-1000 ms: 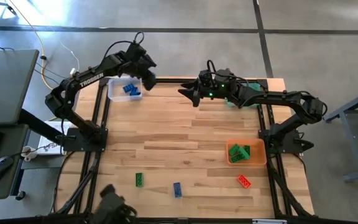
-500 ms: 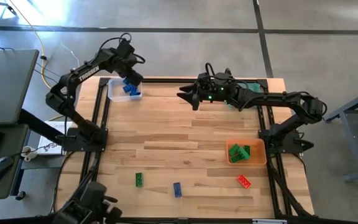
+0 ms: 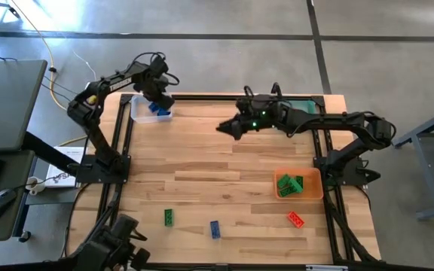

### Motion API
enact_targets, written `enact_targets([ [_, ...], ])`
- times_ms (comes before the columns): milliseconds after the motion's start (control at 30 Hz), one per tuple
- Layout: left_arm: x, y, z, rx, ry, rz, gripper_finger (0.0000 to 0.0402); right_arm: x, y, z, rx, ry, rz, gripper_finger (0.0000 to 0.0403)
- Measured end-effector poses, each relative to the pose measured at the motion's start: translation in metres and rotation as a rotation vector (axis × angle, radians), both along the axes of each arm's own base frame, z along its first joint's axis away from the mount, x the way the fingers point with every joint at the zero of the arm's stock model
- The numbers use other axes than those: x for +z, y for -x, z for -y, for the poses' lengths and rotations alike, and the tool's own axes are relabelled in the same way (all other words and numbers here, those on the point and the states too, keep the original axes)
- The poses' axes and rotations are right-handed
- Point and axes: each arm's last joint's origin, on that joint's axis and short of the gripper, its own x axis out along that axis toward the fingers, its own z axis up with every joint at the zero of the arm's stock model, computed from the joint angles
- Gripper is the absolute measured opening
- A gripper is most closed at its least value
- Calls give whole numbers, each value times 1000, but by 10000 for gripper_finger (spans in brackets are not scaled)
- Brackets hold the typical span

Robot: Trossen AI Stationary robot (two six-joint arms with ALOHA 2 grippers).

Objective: Sort & place blocks by color
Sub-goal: Put the blue game piece into the transparent bin, then put the orange game piece into the green bin

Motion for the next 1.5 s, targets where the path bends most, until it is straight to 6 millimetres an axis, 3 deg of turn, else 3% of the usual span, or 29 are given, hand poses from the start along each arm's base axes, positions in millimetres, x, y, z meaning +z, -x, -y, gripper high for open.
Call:
enact_targets([
  [267, -28, -2, -8, 12, 66, -75, 68, -14, -2, -42, 83, -80, -164, 213],
  [600, -36, -3, -11, 33, 65, -124, 174, -26, 4, -109, 214, -174, -331, 213],
  [833, -34, -2, -9, 31, 75, -127, 206, -42, 25, -151, 221, -239, -586, 213],
  [1200, 6, -9, 13, 24, 8, -59, 205, -56, 61, -202, 257, -242, -861, 213],
  [1500, 57, -29, 53, 31, -106, 123, 205, -63, 97, -233, 269, -171, -1068, 213],
])
